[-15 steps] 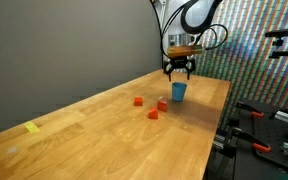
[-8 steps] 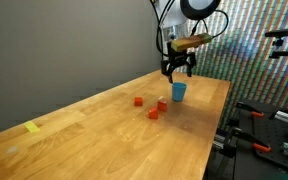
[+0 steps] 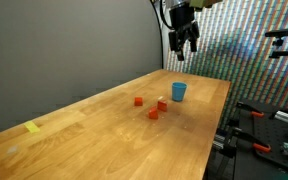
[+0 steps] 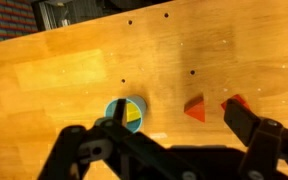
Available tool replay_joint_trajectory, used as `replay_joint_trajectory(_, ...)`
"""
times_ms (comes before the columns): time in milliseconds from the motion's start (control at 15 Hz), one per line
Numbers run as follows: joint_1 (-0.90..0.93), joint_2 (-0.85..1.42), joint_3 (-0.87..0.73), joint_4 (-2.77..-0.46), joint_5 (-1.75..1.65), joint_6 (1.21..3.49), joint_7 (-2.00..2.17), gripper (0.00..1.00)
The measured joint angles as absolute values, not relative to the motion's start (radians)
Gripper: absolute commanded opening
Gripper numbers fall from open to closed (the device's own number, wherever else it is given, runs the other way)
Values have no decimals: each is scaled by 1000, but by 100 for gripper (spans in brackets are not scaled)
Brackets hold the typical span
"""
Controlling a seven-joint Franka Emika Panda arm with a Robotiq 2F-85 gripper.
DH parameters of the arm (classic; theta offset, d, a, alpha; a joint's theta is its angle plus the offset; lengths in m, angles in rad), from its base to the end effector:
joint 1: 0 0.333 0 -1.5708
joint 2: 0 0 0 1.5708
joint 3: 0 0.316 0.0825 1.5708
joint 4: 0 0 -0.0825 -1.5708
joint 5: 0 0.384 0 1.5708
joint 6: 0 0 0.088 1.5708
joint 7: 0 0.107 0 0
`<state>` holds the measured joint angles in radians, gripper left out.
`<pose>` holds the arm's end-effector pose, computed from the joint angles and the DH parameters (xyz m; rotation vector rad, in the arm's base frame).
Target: Put the yellow block inside the blue cup
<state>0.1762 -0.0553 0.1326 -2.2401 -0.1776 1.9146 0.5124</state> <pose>0.4641 0.1351 0.3734 2.8652 -0.1749 -0.2631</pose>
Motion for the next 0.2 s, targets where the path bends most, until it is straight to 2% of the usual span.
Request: replay_joint_trajectory(200, 169, -116, 131, -2223, -177, 1896, 404, 100)
